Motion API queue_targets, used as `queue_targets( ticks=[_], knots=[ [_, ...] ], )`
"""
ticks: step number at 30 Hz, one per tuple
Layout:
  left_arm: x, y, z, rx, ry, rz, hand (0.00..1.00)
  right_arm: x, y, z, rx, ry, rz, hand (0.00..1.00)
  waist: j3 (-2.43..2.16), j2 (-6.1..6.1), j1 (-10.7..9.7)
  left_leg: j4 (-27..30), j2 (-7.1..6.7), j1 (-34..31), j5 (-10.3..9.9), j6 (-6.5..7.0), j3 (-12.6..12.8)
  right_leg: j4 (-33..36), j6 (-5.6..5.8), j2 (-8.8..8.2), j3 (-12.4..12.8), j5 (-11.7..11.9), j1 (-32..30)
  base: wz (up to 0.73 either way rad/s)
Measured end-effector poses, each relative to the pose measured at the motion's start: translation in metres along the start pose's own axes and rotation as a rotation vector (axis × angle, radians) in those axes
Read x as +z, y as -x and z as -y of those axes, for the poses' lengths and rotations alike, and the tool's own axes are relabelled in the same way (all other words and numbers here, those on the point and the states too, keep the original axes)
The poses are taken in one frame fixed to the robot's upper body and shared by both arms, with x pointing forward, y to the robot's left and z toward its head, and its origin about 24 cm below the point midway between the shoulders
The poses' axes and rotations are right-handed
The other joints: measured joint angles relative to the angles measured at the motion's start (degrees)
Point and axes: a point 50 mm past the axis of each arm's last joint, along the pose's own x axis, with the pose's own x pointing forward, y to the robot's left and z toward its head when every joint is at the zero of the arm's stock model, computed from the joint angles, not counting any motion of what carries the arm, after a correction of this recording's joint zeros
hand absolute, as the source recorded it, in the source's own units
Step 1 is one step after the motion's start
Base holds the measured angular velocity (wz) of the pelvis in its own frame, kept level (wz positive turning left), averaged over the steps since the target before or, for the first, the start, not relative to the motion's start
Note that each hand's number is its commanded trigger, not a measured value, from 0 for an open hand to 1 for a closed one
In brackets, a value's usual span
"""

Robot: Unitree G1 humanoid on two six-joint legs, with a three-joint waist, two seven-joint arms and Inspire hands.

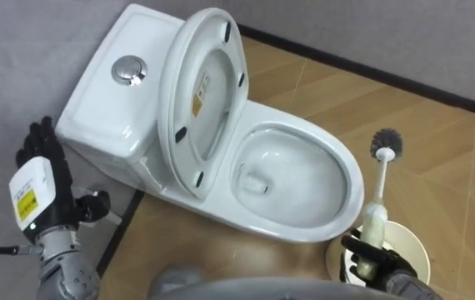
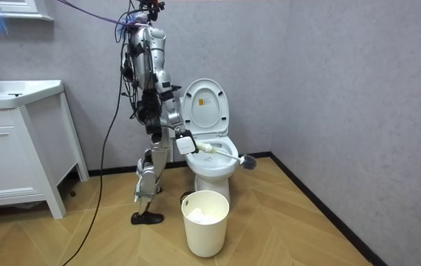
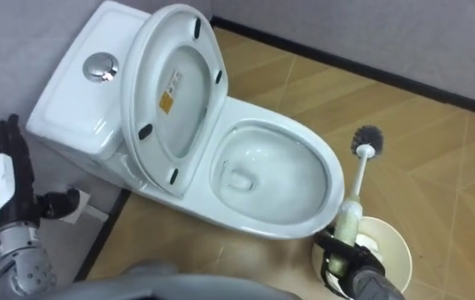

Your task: Brush toilet

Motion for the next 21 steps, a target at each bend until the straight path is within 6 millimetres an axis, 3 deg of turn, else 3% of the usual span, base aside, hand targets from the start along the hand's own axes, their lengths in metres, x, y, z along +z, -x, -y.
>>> queue_targets(
  ticks=[4,5,6,7,8,9,10,12,13,14,15,16,18,21],
  knots=[
    [0.003,-0.001,0.0,0.006,-0.017,0.037,0.0,-0.004,0.001,0.003,-0.009,0.031,-0.002,1.0,-0.02,-0.01,0.34,-0.3,-0.42,1.45,0.0,0.0,-0.86,-1.35,-0.04,-0.11,0.75,0.07,2.29,-0.02],
    [0.005,-0.002,0.0,0.008,-0.018,0.046,0.0,-0.005,0.001,0.004,-0.013,0.031,-0.001,1.0,0.31,-0.47,0.33,1.8,-0.99,0.85,0.0,0.01,-0.82,-1.59,-0.16,-0.76,2.9,0.16,3.13,0.27],
    [0.009,-0.005,0.0,0.013,-0.007,0.065,0.0,-0.01,0.002,0.006,-0.022,0.019,-0.007,1.0,1.33,-1.53,0.25,7.43,-3.16,-3.0,-0.61,0.07,-0.17,-2.15,-0.31,-2.31,7.37,0.26,4.47,0.47],
    [0.012,-0.007,0.0,0.016,0.002,0.08,0.0,-0.013,0.003,0.009,-0.035,0.008,-0.009,1.0,1.07,-2.29,0.32,6.27,-4.93,-5.04,-0.48,0.29,-0.11,-2.31,-0.31,-3.14,9.72,0.26,4.52,1.06],
    [0.03,-0.016,0.005,0.026,0.031,0.145,0.0,-0.015,0.006,0.023,-0.085,-0.031,-0.004,1.0,0.89,-2.35,0.65,-0.1,-8.0,-9.78,4.98,2.86,-0.89,-0.59,-0.13,-3.98,11.24,0.1,2.88,0.88],
    [0.036,-0.017,0.004,0.047,0.02,0.186,0.0,-0.021,0.007,0.028,-0.121,-0.043,-0.033,1.0,0.65,-1.9,2.41,0.02,-7.89,-10.34,9.07,4.56,1.95,3.06,1.2,-4.52,10.46,-1.14,0.14,0.59],
    [0.036,-0.015,0.004,0.052,0.025,0.19,0.0,-0.02,0.007,0.027,-0.121,-0.034,-0.035,1.0,0.7,-1.28,3.12,-0.15,-7.18,-9.87,9.02,4.63,2.02,3.63,1.5,-3.94,9.25,-1.31,-0.56,-0.21],
    [0.03,-0.008,0.005,0.04,0.017,0.173,0.0,-0.017,0.005,0.017,-0.076,0.046,-0.01,1.0,0.92,0.57,3.47,-1.32,-4.6,-6.68,8.78,4.22,-1.73,-0.41,0.38,-1.04,5.81,-0.79,-3.02,-0.32],
    [0.03,-0.009,0.005,0.037,0.014,0.175,0.0,-0.015,0.005,0.015,-0.065,0.072,0.001,1.0,0.95,0.62,3.32,-1.35,-4.42,-6.2,8.67,3.99,-1.93,-1.99,0.25,-0.96,5.38,0.91,-3.75,0.0],
    [0.03,-0.01,0.004,0.037,0.006,0.181,0.0,-0.01,0.004,0.012,-0.055,0.118,0.02,1.0,1.21,0.83,2.31,-1.48,-4.5,-4.77,7.83,3.1,-1.4,-2.27,-0.68,-1.47,4.5,6.17,-5.01,0.17],
    [0.03,-0.011,0.003,0.034,0.003,0.186,0.0,-0.007,0.004,0.011,-0.055,0.145,0.027,1.0,0.54,0.79,0.9,-2.47,-4.25,-3.3,7.78,3.09,-0.24,-1.78,-0.66,-1.34,4.73,5.95,-4.33,0.07],
    [0.031,-0.011,0.002,0.04,0.004,0.189,0.0,-0.008,0.004,0.012,-0.056,0.15,0.023,1.0,0.35,0.75,0.94,-2.9,-3.95,-2.79,7.74,3.06,0.4,-1.84,-0.77,-1.09,5.05,5.96,-4.11,-0.31],
    [0.03,-0.014,-0.001,0.049,-0.014,0.201,0.0,0.001,0.002,0.005,-0.008,0.164,0.043,1.0,0.25,2.0,-0.5,-4.46,-3.25,-1.38,7.14,2.49,0.69,-2.06,-1.41,0.31,5.88,6.16,-3.78,-0.3],
    [0.032,-0.013,0.0,0.037,-0.053,0.229,0.0,-0.001,0.001,0.003,0.03,0.164,0.021,1.0,0.14,2.06,-1.67,-5.39,-2.73,0.15,7.06,2.27,2.1,-1.89,-1.79,0.6,6.64,5.8,-3.66,-0.24]
  ],
)
